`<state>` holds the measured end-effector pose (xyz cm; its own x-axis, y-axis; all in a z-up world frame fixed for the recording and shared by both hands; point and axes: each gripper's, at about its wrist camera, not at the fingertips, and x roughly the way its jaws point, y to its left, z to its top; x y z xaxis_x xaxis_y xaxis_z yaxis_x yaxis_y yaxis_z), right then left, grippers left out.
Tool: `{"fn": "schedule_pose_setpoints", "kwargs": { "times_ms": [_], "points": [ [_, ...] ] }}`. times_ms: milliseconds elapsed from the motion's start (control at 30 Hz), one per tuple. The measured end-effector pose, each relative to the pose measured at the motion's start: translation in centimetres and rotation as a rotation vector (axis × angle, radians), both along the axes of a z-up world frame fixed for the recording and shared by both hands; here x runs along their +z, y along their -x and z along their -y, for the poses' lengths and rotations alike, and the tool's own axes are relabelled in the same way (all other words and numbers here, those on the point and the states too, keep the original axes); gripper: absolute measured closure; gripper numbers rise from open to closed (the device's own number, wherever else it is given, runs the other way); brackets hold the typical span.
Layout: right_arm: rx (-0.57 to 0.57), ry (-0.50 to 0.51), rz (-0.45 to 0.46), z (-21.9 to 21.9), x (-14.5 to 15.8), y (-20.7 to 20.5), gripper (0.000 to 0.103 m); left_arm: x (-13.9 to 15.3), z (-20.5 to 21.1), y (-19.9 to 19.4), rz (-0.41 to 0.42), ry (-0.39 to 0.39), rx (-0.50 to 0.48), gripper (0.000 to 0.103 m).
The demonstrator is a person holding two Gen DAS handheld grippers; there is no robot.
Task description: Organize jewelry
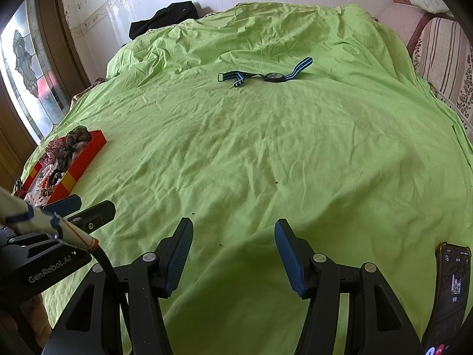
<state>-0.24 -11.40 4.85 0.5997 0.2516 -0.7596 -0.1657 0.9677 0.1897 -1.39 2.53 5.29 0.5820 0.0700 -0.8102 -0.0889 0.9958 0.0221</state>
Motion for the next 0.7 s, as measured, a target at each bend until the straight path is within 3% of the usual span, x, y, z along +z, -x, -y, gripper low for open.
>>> {"fn": "schedule_pose_setpoints", "kwargs": {
  "times_ms": [700],
  "points": [
    [-0.001, 0.003, 0.002, -0.09, -0.02, 0.05, 0.041, -0.32, 0.01, 0.01, -0.006, 0.002, 0.001, 0.043]
  ]
}}
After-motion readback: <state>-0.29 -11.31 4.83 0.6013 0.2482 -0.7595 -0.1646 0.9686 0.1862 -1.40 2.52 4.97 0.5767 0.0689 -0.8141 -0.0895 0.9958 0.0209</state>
